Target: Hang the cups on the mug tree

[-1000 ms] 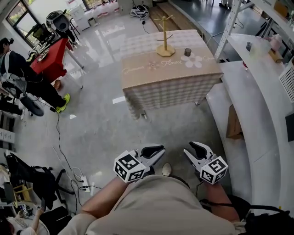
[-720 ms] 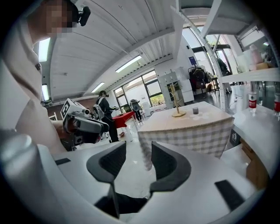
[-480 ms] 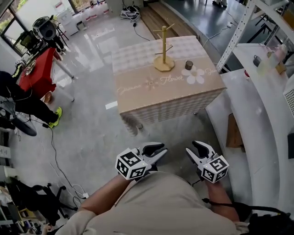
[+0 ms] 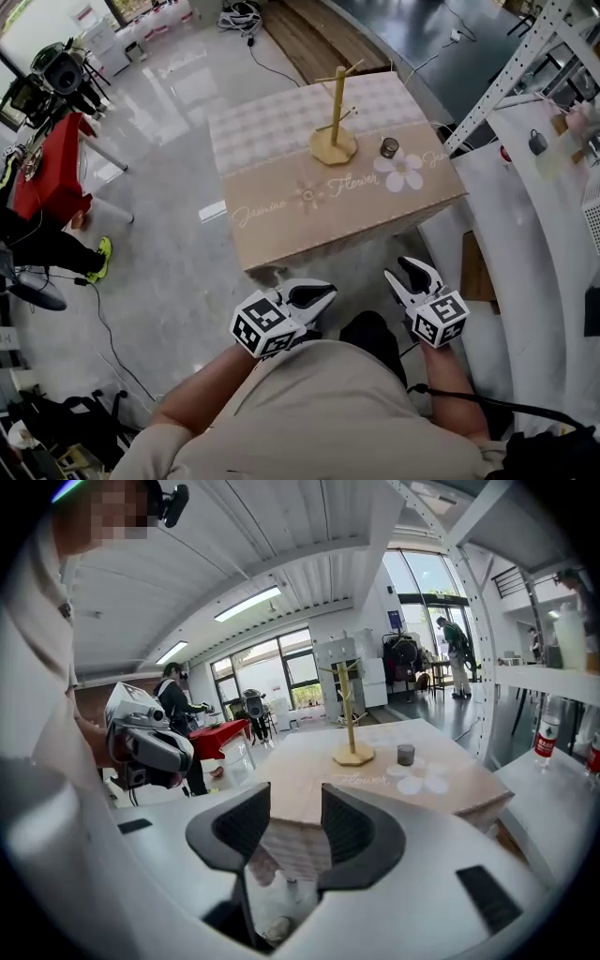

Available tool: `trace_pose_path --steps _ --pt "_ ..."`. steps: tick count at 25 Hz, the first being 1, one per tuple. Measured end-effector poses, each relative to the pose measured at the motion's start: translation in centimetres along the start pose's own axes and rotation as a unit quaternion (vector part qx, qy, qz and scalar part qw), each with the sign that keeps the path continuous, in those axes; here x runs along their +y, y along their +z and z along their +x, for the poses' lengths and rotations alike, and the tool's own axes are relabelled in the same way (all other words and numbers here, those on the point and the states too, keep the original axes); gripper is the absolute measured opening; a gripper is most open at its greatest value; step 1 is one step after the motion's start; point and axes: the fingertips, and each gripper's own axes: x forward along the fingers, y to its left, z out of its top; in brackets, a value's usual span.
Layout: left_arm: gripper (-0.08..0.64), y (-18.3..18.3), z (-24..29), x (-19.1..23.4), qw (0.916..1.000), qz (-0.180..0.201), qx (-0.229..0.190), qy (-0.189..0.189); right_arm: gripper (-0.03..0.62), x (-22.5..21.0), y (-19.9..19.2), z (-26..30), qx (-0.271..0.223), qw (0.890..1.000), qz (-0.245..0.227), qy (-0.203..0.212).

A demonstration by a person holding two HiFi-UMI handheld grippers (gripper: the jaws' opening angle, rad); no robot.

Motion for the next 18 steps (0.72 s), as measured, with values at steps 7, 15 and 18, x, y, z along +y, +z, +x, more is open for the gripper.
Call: trace_pose_path --steps 7,15,18 --pt "0.008 2.4 1.3 5.4 0.9991 -0.037 -0.004 0.022 0.177 -8.1 2.4 7.3 0.023 1.0 0.001 0.007" --pt "0.008 9.5 6.3 11.3 0.9935 -0.042 -0.025 0.103 0.187 -22.1 4.3 16.5 0.052 0.998 -0.008 0.02" --pt "0.008 11.5 8.2 13.2 0.9904 -0.049 -0.028 0.126 0.236 -26.3 4.5 19.7 0.067 0.997 -0.025 0.013"
